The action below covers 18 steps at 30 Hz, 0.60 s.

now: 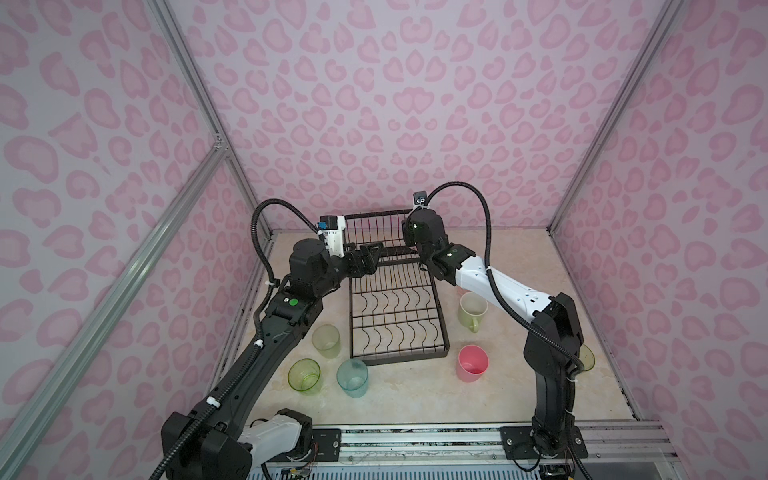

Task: Load the cups into the dish rack
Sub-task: 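Lower the pink cup upside down into the upper rack tier with the right gripper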

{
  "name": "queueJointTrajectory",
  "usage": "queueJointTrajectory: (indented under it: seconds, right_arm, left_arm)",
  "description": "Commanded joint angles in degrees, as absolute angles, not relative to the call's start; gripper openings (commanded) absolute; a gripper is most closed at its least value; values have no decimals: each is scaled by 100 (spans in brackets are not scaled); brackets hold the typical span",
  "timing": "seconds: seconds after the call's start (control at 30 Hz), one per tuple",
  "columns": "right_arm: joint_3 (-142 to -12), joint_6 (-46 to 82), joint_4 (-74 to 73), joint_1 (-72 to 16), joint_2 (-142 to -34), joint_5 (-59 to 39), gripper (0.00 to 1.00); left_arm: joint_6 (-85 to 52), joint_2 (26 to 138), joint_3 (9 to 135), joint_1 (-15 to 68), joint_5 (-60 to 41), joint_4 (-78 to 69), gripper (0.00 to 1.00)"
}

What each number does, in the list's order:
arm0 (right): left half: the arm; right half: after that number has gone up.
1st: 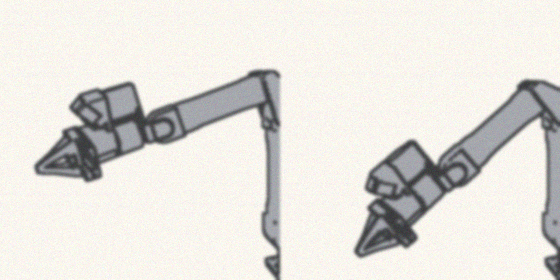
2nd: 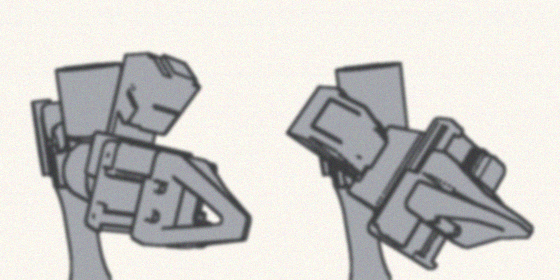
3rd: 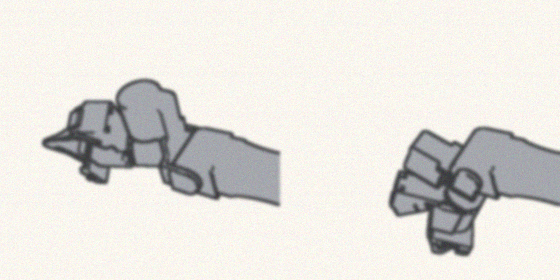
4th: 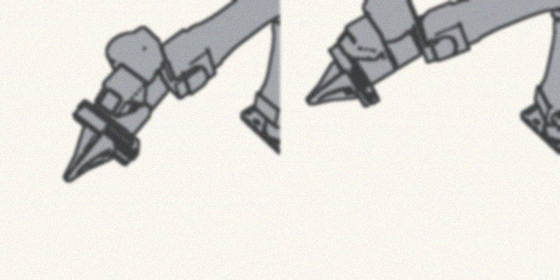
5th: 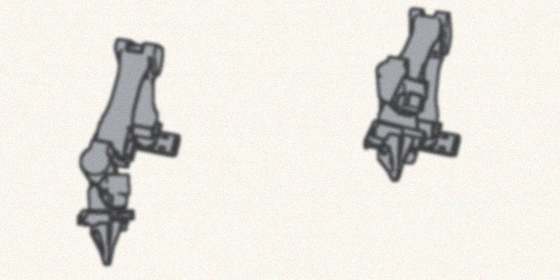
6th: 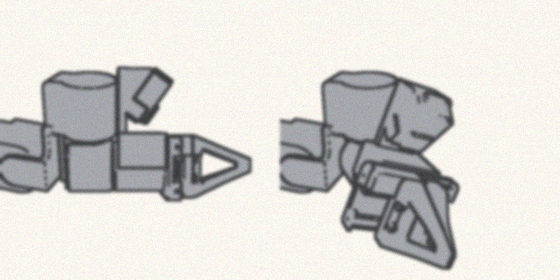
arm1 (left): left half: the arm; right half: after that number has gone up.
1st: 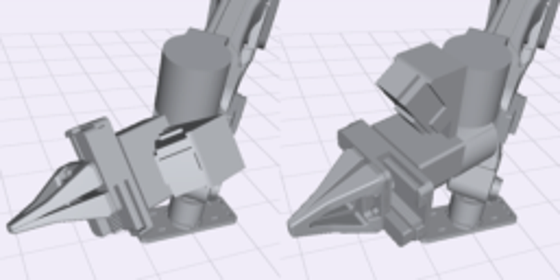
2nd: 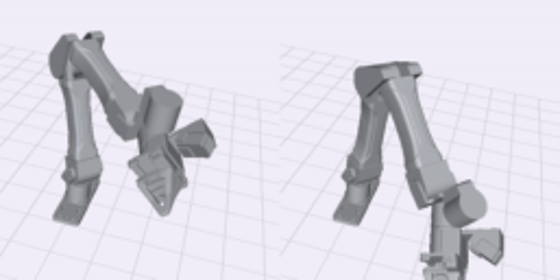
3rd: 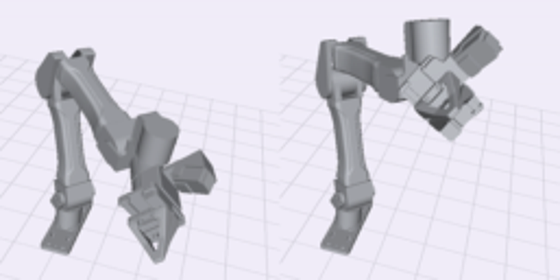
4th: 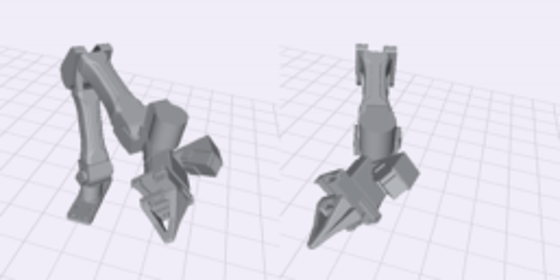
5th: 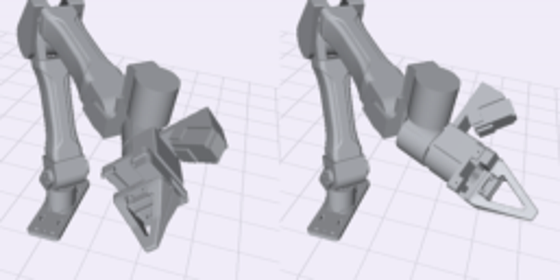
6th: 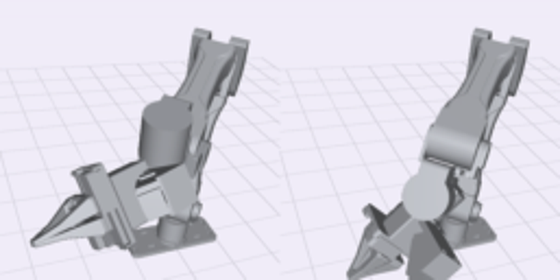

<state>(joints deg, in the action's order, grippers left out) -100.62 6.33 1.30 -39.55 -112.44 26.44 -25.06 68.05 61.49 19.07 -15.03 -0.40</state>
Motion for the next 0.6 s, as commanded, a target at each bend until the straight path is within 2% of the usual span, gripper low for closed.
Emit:
queueJointTrajectory:
  seconds: [0.0, 0.2, 0.37, 0.57]
  right_arm:
    - [-9889, 628, -258, -3927, -11256, 2489, 63]
    - [-9780, 578, -381, -3920, -11355, 2557, 65]
    - [-9566, 605, -625, -3908, -11249, 2628, 75]
    - [-9193, 725, -967, -3904, -10926, 2499, 88]
  left_arm:
    - [-2408, 6889, 6191, 1859, -1598, -309, 96]
    - [-2474, 7088, 6179, 1765, -1670, -515, 96]
    - [-2561, 7283, 6296, 1645, -1741, -557, 96]
    - [-2532, 7291, 6398, 1517, -1376, -378, 96]
